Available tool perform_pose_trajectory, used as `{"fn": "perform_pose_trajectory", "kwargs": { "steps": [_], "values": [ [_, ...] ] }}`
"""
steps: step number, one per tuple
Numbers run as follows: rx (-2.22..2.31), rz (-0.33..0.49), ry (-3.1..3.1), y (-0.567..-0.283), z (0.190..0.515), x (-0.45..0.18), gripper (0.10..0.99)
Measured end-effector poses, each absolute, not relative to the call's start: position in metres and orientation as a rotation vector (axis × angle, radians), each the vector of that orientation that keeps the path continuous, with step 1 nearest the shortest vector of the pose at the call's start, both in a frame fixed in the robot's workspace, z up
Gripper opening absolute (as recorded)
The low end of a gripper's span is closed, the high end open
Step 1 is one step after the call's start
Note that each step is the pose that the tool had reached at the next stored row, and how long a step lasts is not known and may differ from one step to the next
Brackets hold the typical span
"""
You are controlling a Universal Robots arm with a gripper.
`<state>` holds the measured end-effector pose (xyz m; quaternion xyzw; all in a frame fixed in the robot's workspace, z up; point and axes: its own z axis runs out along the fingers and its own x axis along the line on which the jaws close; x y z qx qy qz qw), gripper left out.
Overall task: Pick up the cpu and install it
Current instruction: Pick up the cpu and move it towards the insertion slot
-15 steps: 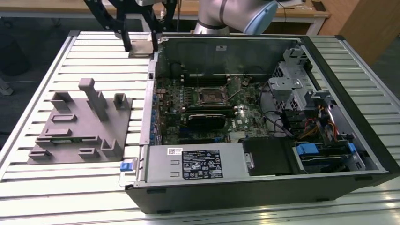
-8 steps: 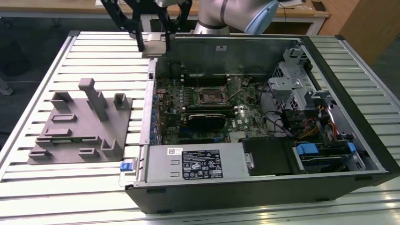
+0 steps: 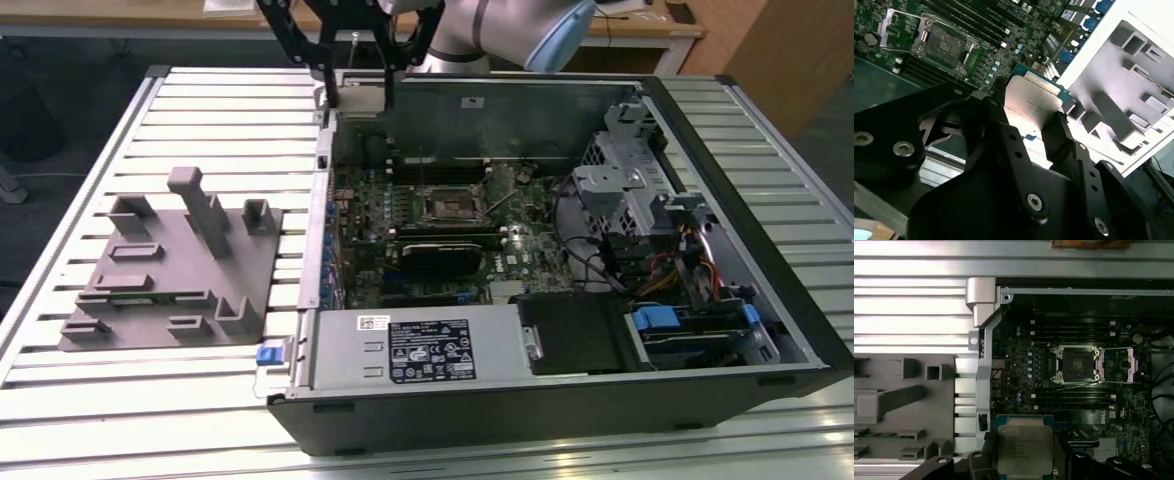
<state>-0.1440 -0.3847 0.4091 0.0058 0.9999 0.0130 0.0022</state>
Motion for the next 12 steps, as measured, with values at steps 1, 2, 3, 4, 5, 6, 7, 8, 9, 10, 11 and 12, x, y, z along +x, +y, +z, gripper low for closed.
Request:
{"fn": "perform_pose_trajectory", "kwargs": {
  "steps": [1,2,3,4,5,6,7,8,9,10,11,12],
  "values": [
    [0.018,0.041,3.137,-0.383,0.409,-0.141,0.537],
    [0.018,0.041,3.136,-0.382,0.408,-0.138,0.537],
    [0.018,0.041,3.136,-0.381,0.408,-0.135,0.537],
    [0.019,0.041,3.136,-0.38,0.408,-0.132,0.537],
    [0.019,0.041,3.136,-0.379,0.408,-0.129,0.537],
    [0.018,0.041,3.136,-0.378,0.407,-0.125,0.537],
    [0.018,0.041,3.136,-0.377,0.407,-0.122,0.537],
    [0.018,0.041,3.136,-0.376,0.406,-0.118,0.537],
    [0.018,0.041,3.136,-0.375,0.406,-0.115,0.537],
    [0.019,0.041,3.136,-0.374,0.405,-0.111,0.537],
    [0.018,0.041,3.136,-0.373,0.405,-0.107,0.537],
    [0.018,0.041,3.136,-0.372,0.404,-0.104,0.537]
  ]
}}
